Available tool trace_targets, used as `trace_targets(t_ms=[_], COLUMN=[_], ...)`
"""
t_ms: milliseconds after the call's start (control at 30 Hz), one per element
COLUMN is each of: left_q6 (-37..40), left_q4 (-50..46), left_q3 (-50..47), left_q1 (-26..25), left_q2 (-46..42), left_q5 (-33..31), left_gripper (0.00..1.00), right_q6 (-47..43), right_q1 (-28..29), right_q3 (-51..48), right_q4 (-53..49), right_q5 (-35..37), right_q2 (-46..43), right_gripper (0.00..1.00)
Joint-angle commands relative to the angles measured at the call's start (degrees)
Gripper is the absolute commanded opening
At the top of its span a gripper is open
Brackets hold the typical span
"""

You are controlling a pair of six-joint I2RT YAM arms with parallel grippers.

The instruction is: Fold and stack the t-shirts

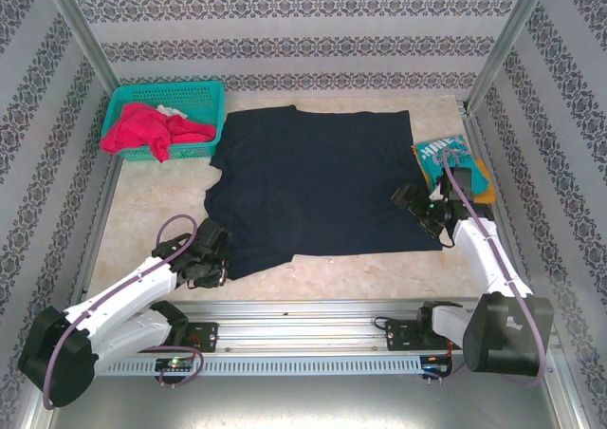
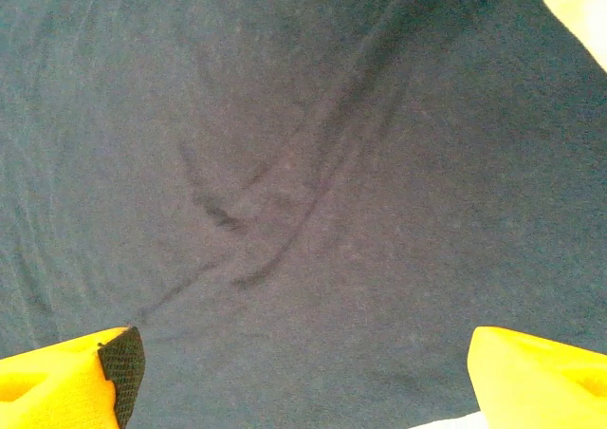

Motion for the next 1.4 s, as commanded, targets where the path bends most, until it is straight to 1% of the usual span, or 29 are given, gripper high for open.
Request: trace_targets(t_ms=[0,67,100,267,400,467,600,733,833,1000,1100,1267,1367], left_q6=[-0.99,-1.66,-1.90,-2.29,-3.22,-3.53,-3.84,-4.32,-4.75,-5.03,-4.92,-4.15,-3.73], left_q4=[-3.38,-1.60,-1.40,-6.17,-7.56,-7.79,-7.57,-7.01,-6.26,-5.28,-4.60,-4.23,-4.28], left_q3=[1.08,0.00,-0.08,1.93,2.10,1.96,1.86,1.81,1.51,1.24,1.45,2.12,2.40], left_q1=[-0.45,-0.52,-0.48,-0.50,-0.48,-0.51,-0.48,-0.48,-0.49,-0.40,-0.23,0.31,0.66], left_q2=[-0.56,-0.52,-0.48,-2.51,-4.25,-4.65,-4.75,-4.81,-4.84,-4.32,-3.57,-2.79,-2.72], left_q5=[0.71,1.21,1.52,0.66,0.40,0.02,-0.09,-0.86,-0.92,-0.90,-0.74,-0.61,-0.61], left_gripper=[0.10,0.01,0.00,0.00,0.00,0.00,0.00,0.00,0.00,0.00,0.00,0.00,0.00], right_q6=[2.67,5.10,6.29,7.99,5.79,4.58,2.29,1.91,2.24,2.07,2.57,3.04,3.21], right_q1=[-1.21,-2.73,-3.79,-8.46,-12.81,-14.49,-17.30,-17.97,-19.42,-20.78,-21.07,-21.41,-21.35], right_q3=[-1.72,-2.90,-3.57,-5.82,-6.92,-6.84,-5.90,-6.49,-7.92,-6.65,-6.00,-6.22,-6.14], right_q4=[-2.67,-3.34,-3.87,-6.15,-5.81,-5.68,-5.32,-7.36,-5.00,-3.13,-3.42,-1.97,-1.33], right_q5=[3.24,4.15,4.61,6.63,4.61,3.88,-0.08,0.20,0.38,0.55,1.97,2.00,2.19], right_q2=[-1.60,-2.30,-2.70,-3.87,-2.31,-0.53,4.45,5.89,6.14,10.53,11.78,14.26,15.66], right_gripper=[0.88,0.87,0.87,0.84,0.76,0.73,0.66,0.62,0.57,0.50,0.49,0.45,0.39])
